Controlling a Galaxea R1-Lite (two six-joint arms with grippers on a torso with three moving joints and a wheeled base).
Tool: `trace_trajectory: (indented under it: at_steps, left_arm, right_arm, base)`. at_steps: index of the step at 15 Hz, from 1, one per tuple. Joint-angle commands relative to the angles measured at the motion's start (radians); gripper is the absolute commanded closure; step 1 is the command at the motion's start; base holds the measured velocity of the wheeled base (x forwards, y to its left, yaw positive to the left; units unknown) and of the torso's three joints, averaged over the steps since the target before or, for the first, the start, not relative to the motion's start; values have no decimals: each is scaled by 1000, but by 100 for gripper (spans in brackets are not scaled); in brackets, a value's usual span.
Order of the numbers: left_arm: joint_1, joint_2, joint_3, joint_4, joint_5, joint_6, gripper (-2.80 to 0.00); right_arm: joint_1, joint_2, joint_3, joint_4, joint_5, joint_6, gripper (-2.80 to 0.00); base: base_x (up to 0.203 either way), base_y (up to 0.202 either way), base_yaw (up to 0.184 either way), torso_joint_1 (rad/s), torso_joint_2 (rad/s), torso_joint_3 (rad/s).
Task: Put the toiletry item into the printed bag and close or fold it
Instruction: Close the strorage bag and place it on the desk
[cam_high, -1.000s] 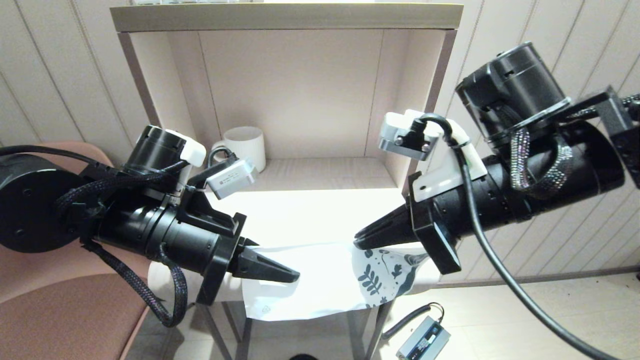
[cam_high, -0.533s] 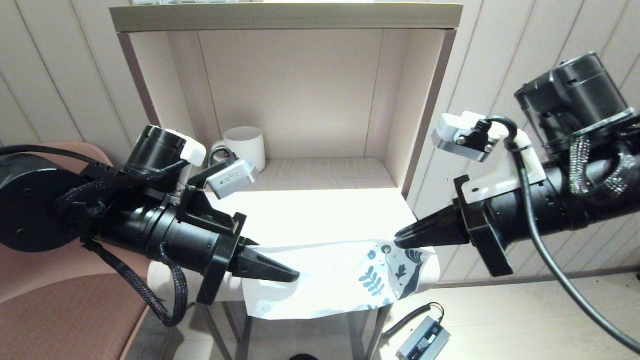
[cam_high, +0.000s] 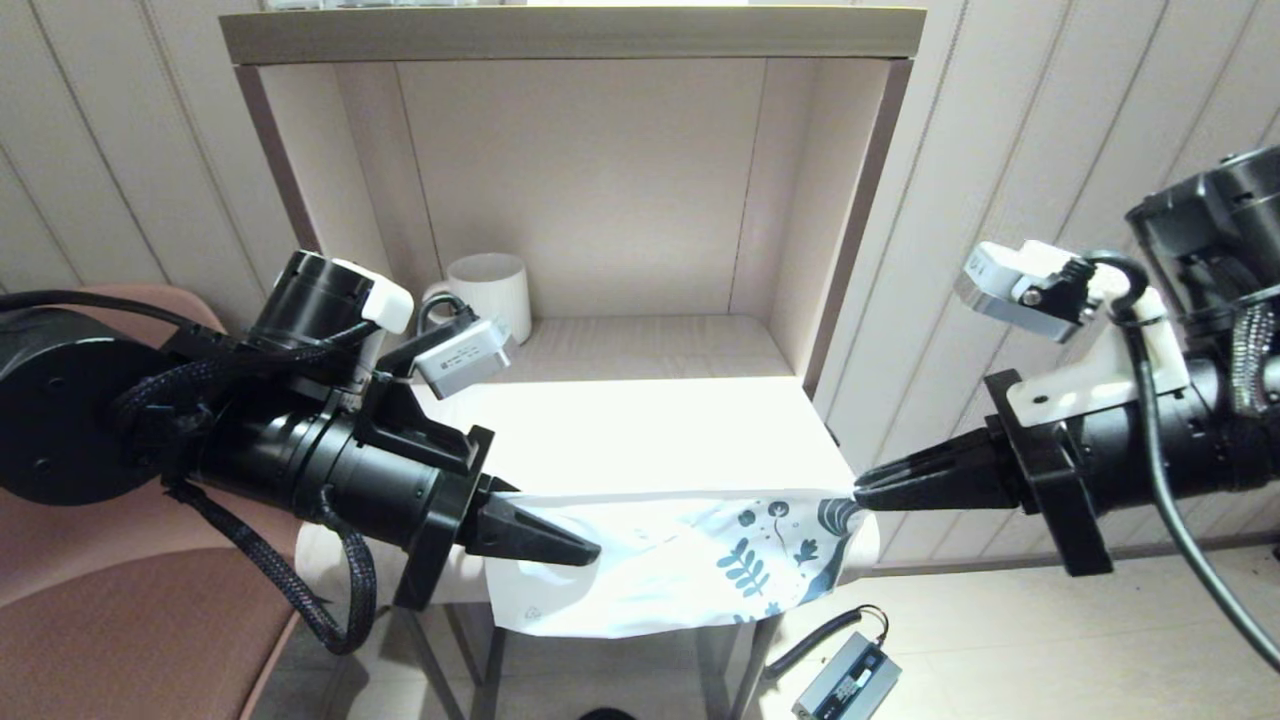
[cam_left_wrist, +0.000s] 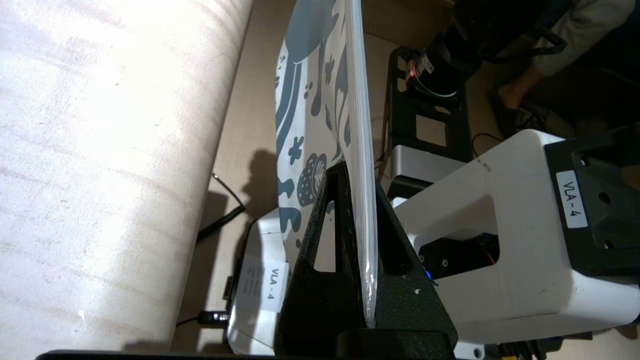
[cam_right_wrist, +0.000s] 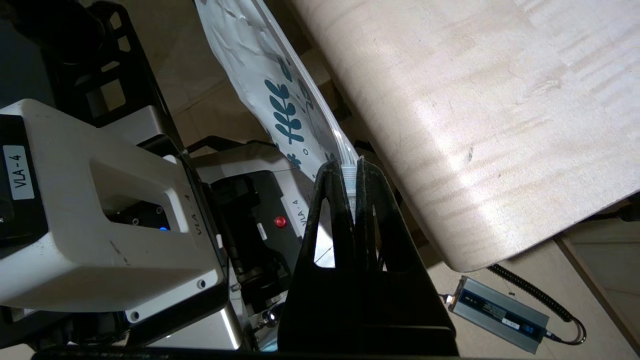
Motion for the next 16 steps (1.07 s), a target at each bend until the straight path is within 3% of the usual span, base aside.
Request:
trace_trajectory:
  at_steps: [1, 16]
  left_arm:
    - [0, 0, -1, 2, -5, 2, 0]
    - [1, 14, -20, -13, -5, -9, 0]
  right_arm:
    - [-19, -16, 19, 1, 8, -4, 0]
    - [-10, 28, -46, -9, 9, 0, 0]
  base:
    - [0, 0, 0, 0, 0, 0]
    - [0, 0, 0, 0, 0, 0]
